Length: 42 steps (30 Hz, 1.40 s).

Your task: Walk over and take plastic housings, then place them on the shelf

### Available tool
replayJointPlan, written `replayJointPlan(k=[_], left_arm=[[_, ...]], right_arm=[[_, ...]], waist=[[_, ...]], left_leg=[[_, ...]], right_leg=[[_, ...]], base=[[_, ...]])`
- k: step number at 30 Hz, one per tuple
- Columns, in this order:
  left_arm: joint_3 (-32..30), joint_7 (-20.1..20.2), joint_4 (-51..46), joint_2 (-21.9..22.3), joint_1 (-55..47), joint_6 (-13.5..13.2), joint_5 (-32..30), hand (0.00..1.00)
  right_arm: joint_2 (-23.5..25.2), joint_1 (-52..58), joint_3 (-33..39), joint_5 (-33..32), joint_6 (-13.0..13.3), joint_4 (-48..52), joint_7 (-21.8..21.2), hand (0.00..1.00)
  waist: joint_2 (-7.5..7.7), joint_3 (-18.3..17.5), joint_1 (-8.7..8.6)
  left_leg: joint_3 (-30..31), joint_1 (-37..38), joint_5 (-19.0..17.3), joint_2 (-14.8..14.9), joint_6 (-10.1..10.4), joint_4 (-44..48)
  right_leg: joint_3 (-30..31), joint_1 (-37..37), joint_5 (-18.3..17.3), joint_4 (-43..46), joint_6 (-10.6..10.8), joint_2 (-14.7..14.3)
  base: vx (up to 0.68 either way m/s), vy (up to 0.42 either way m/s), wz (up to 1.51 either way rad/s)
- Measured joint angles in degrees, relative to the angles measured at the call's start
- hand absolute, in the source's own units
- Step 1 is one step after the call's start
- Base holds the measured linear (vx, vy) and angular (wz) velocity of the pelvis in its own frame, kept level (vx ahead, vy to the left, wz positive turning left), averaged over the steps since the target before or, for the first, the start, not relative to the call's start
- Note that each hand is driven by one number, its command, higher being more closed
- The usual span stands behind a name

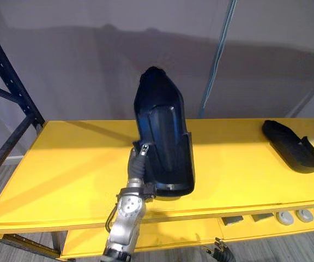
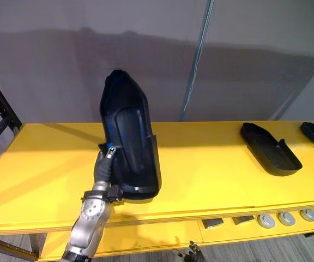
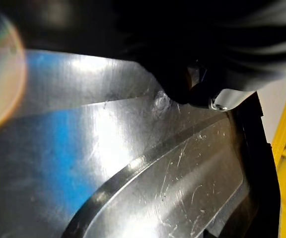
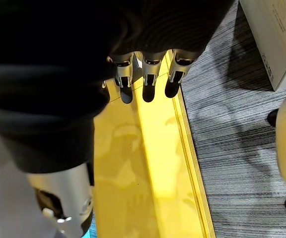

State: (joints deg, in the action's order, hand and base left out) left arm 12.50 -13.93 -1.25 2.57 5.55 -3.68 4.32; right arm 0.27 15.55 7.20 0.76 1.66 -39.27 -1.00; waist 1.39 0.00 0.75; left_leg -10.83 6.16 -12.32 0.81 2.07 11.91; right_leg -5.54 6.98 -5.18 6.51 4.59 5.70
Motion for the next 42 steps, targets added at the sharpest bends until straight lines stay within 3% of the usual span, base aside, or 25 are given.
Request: replayJointPlan(k=[9, 15, 19, 25, 29, 36, 42], left_arm=[[-0.31, -1.63, 14.33, -1.28, 12.69, 1.12, -0.08, 1.0], [-2.21, -4.02, 29.42, -1.24, 19.72, 4.62, -0.27, 1.0], [-4.57, -4.76, 34.83, -1.34, 22.29, 5.53, -0.13, 1.0], [-5.5, -4.99, 39.48, -1.17, 25.92, 6.74, -0.02, 1.0], [-5.5, -4.85, 41.94, 0.11, 27.57, 6.97, -0.01, 1.0], [-6.65, -4.97, 46.59, 3.75, 34.81, 7.46, 0.21, 1.0], [-7.31, -5.97, 47.67, 3.62, 38.16, 7.52, 1.79, 1.0]], right_arm=[[-0.1, -2.17, -0.62, 0.32, -0.03, -2.52, 0.31, 0.0], [-0.09, -4.58, -0.62, 0.28, -0.02, -4.35, 0.38, 0.0], [-0.06, -4.61, -0.63, -0.22, -0.02, -4.39, 0.37, 0.0], [0.03, -4.68, -0.63, -0.98, -0.02, -4.32, 0.33, 0.0], [0.2, -3.94, -0.67, -1.67, -0.02, -3.72, 0.3, 0.0], [0.19, -1.55, -1.87, -2.62, 0.13, 0.7, 0.31, 0.0], [0.03, -1.63, -2.82, -2.83, 0.51, 1.93, 0.33, 0.0]], waist=[[0.35, -0.07, -2.66], [1.23, 0.23, -4.33], [1.85, 0.65, -5.27], [2.24, 2.04, -5.65], [2.35, 3.16, -6.39], [2.26, 4.52, -7.5], [1.5, 5.05, -8.38]], left_leg=[[0.0, 1.13, 3.35, 0.11, 0.28, -4.02], [0.01, 1.06, 6.22, 0.3, -0.16, -8.03], [0.02, 0.83, 7.34, 0.16, -0.52, -9.44], [0.53, -0.85, 10.42, -0.04, -1.51, -12.67], [0.38, -0.86, 13.64, 0.28, -0.45, -17.0], [-2.56, -2.86, 13.97, 1.56, 0.0, -17.12], [-3.63, -3.07, 14.4, 1.74, -0.07, -16.84]], right_leg=[[0.16, -1.08, 0.07, -0.01, -0.58, -0.4], [0.16, -3.14, 0.93, -0.12, -1.64, -1.02], [0.16, -3.47, 1.59, -1.22, -1.86, -1.08], [0.09, -6.01, 3.06, -2.25, -2.16, -1.3], [-0.07, -7.84, 4.04, -2.47, -2.41, -1.98], [0.37, -10.17, 4.98, -2.91, -2.68, -2.63], [1.25, -11.08, 5.37, -2.43, -3.16, -2.97]], base=[[-0.02, -0.058, -0.04], [-0.09, -0.056, -0.03], [-0.13, -0.027, 0.01], [-0.21, -0.035, 0.03], [-0.21, -0.044, 0.04], [-0.07, -0.033, -0.09], [0.09, 0.002, -0.11]])
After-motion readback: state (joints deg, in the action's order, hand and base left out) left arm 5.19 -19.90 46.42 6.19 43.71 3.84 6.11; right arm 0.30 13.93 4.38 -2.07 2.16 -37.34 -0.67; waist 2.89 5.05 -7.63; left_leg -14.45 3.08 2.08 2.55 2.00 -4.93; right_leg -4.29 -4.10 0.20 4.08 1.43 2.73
